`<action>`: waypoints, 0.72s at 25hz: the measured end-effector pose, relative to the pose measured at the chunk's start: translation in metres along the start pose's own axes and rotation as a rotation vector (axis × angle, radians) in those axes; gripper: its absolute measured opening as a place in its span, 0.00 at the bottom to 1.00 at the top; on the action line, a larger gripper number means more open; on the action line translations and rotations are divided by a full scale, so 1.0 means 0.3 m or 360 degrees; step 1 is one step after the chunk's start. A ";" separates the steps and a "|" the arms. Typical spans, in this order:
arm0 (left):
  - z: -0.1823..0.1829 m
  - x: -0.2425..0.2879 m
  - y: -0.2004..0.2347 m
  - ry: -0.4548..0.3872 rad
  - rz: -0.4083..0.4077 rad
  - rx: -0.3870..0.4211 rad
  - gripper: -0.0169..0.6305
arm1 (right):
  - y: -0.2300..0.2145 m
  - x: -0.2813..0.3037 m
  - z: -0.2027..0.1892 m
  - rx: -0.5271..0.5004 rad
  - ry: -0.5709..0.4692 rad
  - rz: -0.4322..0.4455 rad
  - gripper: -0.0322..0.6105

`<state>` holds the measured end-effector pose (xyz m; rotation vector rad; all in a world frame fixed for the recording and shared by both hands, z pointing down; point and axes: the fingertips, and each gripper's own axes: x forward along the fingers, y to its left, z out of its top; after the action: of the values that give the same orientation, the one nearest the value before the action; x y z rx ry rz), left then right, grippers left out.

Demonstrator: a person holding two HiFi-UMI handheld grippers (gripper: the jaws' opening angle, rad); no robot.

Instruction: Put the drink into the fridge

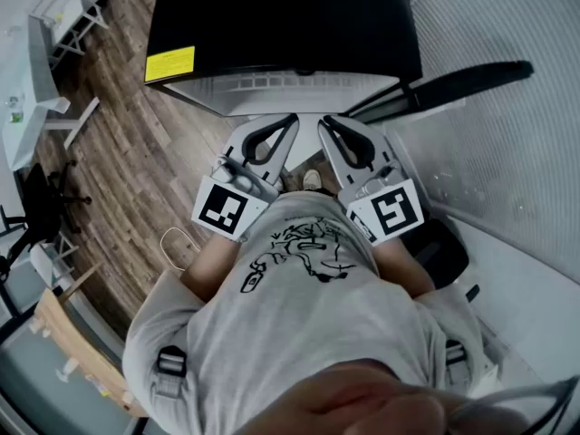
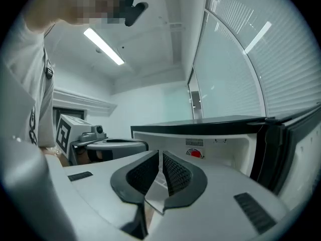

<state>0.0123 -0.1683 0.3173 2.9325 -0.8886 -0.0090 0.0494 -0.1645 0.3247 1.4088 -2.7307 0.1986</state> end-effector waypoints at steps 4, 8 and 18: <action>0.027 -0.037 -0.042 -0.0007 -0.0008 -0.0010 0.03 | 0.041 -0.026 0.015 -0.0007 0.0006 0.0022 0.12; 0.031 -0.061 -0.075 0.0012 -0.0016 -0.0025 0.03 | 0.055 -0.047 0.034 -0.0015 0.0011 0.0009 0.11; 0.026 -0.059 -0.100 0.0024 -0.0036 -0.0026 0.03 | 0.084 -0.053 0.064 -0.0042 -0.0009 0.0042 0.11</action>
<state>0.0140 -0.1343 0.3071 2.9233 -0.8487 0.0041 0.0382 -0.1399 0.3018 1.3700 -2.7472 0.1599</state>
